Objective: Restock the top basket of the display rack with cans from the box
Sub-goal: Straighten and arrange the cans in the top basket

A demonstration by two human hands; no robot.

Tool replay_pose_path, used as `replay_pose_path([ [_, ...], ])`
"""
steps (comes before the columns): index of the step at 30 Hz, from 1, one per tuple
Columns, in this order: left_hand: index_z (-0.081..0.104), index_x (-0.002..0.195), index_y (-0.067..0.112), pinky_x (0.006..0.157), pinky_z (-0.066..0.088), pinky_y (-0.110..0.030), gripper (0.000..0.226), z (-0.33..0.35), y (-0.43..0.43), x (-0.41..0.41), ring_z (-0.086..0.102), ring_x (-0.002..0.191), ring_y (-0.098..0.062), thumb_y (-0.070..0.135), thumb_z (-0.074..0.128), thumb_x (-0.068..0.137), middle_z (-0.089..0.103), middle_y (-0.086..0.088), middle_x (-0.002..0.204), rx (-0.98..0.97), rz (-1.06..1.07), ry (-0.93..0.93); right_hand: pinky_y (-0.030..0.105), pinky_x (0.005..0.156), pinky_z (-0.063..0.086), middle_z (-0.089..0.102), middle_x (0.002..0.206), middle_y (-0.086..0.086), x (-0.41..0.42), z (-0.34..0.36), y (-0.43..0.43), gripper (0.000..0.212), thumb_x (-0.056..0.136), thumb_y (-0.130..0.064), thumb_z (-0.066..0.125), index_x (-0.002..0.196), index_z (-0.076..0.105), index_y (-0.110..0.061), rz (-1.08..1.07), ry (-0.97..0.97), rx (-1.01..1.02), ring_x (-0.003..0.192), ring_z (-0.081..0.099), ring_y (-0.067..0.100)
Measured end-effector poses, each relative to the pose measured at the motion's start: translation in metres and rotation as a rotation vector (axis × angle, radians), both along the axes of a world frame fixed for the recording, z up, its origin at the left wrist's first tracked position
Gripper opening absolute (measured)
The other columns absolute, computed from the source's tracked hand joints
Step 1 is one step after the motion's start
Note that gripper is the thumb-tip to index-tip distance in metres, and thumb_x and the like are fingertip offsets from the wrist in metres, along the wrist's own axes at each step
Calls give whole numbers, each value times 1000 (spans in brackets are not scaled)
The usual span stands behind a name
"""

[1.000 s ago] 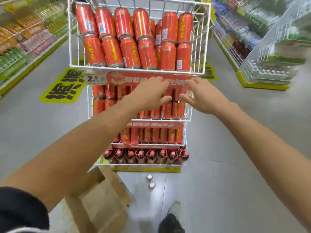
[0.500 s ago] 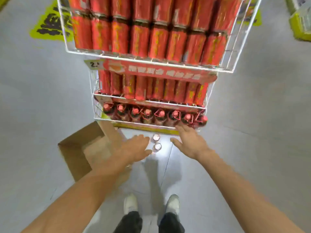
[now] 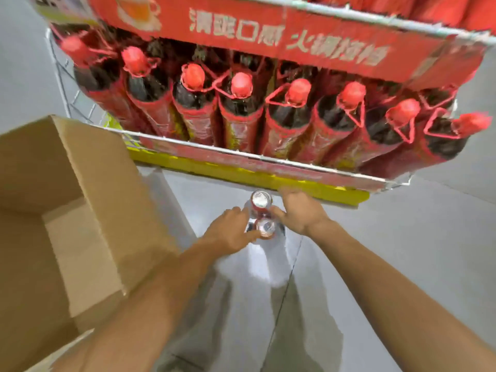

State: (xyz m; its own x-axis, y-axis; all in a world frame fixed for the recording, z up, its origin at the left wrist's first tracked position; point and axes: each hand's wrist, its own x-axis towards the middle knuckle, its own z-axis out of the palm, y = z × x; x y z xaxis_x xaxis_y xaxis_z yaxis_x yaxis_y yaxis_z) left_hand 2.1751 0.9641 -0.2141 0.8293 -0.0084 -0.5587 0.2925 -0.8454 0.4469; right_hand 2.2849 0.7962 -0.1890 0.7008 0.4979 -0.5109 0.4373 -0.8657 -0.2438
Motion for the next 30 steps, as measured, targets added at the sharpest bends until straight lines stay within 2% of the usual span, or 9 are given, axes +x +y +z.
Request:
replay_pose_path([
  [4, 58, 118, 23, 64, 39, -16, 49, -67, -11, -1, 62, 84, -8, 57, 70, 85, 66, 9, 88, -169, 156, -121, 42, 90, 50, 61, 136, 12, 18, -73, 16, 71, 91, -65, 60, 140, 53, -15, -4, 10, 123, 124, 57, 35],
  [5, 59, 117, 27, 65, 41, -16, 51, -78, -14, -3, 63, 83, -6, 61, 72, 81, 66, 12, 87, -217, 199, -147, 42, 92, 51, 61, 138, 10, 19, -85, 17, 73, 89, -66, 63, 141, 52, -16, -8, 23, 148, 125, 57, 35],
  [8, 64, 113, 36, 81, 55, -26, 52, -100, -23, -8, 68, 95, -4, 62, 76, 70, 73, 14, 102, -326, 288, -176, 43, 100, 49, 56, 148, 9, 17, -105, 19, 80, 86, -60, 71, 149, 47, -17, -21, 52, 206, 131, 54, 33],
  [12, 61, 120, 30, 92, 56, -34, 62, -111, -31, -11, 66, 103, -9, 47, 87, 67, 72, 9, 113, -322, 349, -239, 43, 92, 54, 65, 131, 6, 14, -114, 19, 73, 82, -57, 76, 139, 53, -17, -78, 32, 311, 113, 63, 28],
  [15, 61, 116, 27, 89, 57, -35, 60, -113, -40, -10, 67, 100, -9, 45, 87, 64, 71, 9, 111, -314, 413, -256, 41, 87, 55, 68, 124, 4, 15, -112, 20, 68, 81, -53, 79, 134, 56, -17, -92, 39, 318, 107, 65, 26],
  [20, 60, 111, 35, 86, 59, -39, 54, -114, -45, -13, 69, 97, -6, 46, 83, 63, 72, 13, 104, -424, 452, -243, 45, 81, 58, 71, 105, 2, 13, -105, 17, 55, 78, -46, 83, 120, 61, -18, -146, 83, 336, 93, 66, 25],
  [23, 62, 111, 36, 82, 62, -36, 49, -91, -36, -19, 70, 95, -6, 33, 86, 68, 72, 12, 103, -464, 452, -242, 44, 77, 58, 72, 96, -2, 13, -83, 7, 51, 74, -52, 83, 109, 63, -22, -158, 71, 373, 87, 67, 23],
  [26, 63, 109, 37, 78, 63, -37, 48, -38, -24, -25, 70, 94, -10, 29, 88, 69, 71, 13, 100, -500, 470, -223, 42, 78, 57, 74, 98, -3, 10, -28, -5, 55, 73, -55, 83, 113, 64, -22, -181, 38, 421, 90, 68, 21],
  [30, 66, 109, 32, 91, 59, -38, 51, 87, 0, -29, 68, 99, -6, 33, 92, 65, 71, 19, 100, -522, 434, -229, 42, 73, 57, 75, 85, -12, -1, 99, -20, 45, 71, -68, 78, 92, 64, -30, -178, 31, 471, 79, 68, 7],
])
